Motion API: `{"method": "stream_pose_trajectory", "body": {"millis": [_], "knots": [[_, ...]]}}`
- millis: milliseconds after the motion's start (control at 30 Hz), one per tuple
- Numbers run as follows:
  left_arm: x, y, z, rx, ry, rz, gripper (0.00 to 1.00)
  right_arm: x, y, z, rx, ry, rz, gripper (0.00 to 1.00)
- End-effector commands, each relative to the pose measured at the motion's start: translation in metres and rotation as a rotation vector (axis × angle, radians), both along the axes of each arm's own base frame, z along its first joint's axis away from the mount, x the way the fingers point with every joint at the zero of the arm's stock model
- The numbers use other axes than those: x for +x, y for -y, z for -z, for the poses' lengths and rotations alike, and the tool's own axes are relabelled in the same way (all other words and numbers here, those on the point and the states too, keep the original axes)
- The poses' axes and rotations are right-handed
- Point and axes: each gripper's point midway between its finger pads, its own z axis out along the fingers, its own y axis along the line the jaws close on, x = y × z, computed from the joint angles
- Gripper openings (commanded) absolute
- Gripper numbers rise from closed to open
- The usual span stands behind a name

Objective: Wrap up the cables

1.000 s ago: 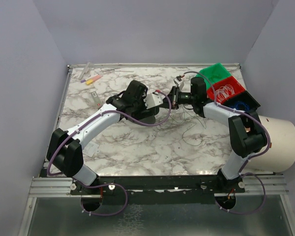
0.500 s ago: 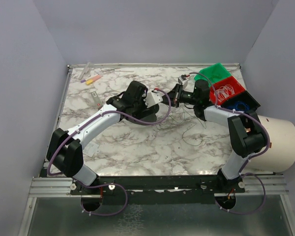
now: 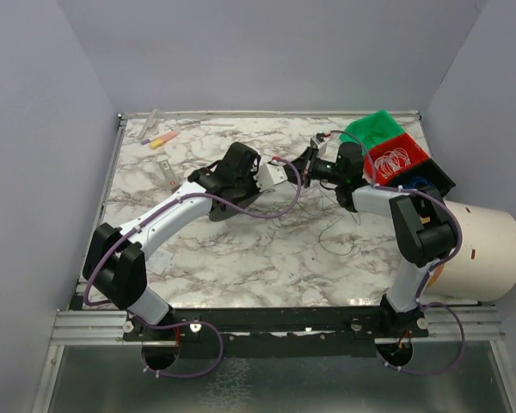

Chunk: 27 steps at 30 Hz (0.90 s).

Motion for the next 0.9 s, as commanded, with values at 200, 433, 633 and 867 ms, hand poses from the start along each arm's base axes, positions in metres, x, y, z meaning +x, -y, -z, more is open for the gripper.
{"method": "stream_pose_trajectory", "body": {"millis": [200,433,633,867], "knots": [[-0.017,0.020,-0.025,0.071,0.042,0.117,0.00,0.006,0.001,-0.020,0.036,0.020,-0.006,0.01],[-0.022,0.041,-0.028,0.149,0.083,0.161,0.00,0.005,0.000,-0.016,0.028,0.010,-0.020,0.01],[-0.018,0.050,-0.030,0.158,0.112,0.144,0.00,-0.002,0.001,-0.004,-0.009,-0.010,-0.024,0.00],[-0.012,0.045,-0.033,0.178,0.156,0.114,0.00,-0.010,0.003,0.007,-0.060,-0.034,-0.048,0.00]]}}
